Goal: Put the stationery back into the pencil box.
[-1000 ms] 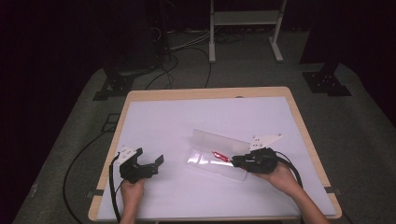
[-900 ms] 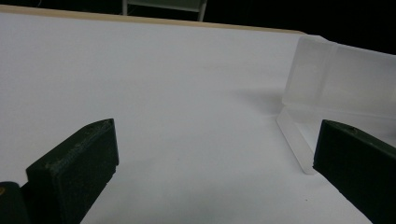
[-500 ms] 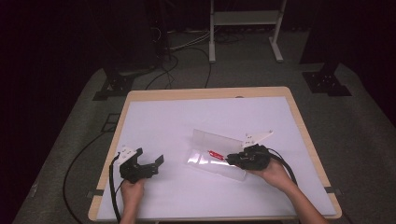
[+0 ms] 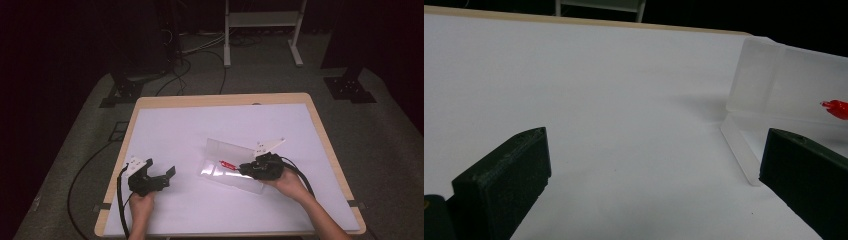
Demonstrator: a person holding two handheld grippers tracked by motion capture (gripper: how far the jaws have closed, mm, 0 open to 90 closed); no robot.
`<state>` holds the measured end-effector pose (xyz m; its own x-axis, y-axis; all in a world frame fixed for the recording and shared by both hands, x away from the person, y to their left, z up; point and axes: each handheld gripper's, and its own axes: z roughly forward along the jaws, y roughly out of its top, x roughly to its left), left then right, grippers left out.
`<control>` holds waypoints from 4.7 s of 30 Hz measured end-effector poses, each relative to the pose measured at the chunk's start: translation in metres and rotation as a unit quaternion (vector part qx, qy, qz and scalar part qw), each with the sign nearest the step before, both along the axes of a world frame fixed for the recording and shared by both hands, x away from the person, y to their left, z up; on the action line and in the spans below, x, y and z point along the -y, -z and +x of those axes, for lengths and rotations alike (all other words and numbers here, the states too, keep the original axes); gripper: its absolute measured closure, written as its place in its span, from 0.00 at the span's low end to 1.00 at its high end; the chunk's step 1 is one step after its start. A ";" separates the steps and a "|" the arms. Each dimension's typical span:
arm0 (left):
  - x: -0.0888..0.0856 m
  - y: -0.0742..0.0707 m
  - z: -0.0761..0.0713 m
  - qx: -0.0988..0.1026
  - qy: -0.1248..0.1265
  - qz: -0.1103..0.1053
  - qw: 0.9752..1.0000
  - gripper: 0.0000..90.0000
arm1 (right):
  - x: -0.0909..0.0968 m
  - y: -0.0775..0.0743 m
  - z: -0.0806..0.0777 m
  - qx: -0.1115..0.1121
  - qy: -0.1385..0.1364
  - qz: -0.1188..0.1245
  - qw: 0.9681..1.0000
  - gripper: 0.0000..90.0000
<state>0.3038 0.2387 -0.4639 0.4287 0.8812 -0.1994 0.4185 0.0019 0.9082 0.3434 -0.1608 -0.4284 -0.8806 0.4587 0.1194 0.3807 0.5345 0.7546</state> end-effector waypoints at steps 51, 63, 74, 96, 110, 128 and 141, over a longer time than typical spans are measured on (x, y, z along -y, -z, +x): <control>0.001 0.000 0.000 0.003 0.004 0.002 1.000 0.00 | -0.012 0.029 0.008 -0.029 -0.010 -0.027 0.999 0.81; 0.000 0.000 0.000 0.000 0.001 0.000 1.000 0.00 | 0.000 0.017 0.002 -0.020 -0.008 -0.010 1.000 0.68; 0.000 0.000 0.000 0.000 0.002 0.001 1.000 0.00 | 0.013 0.007 -0.004 -0.016 -0.001 -0.012 1.000 0.57; 0.001 0.000 0.001 -0.001 0.003 0.002 1.000 0.00 | 0.035 -0.002 -0.016 -0.010 0.008 -0.003 1.000 0.48; 0.001 0.000 0.001 -0.002 0.003 0.003 1.000 0.00 | 0.051 -0.002 -0.022 -0.011 0.018 -0.003 1.000 0.46; 0.001 0.000 0.001 -0.002 0.003 0.002 1.000 0.00 | 0.063 -0.001 -0.028 -0.005 0.027 -0.003 1.000 0.45; 0.001 0.000 0.001 -0.002 0.002 0.003 1.000 0.00 | 0.078 0.001 -0.034 -0.006 0.039 -0.003 0.999 0.44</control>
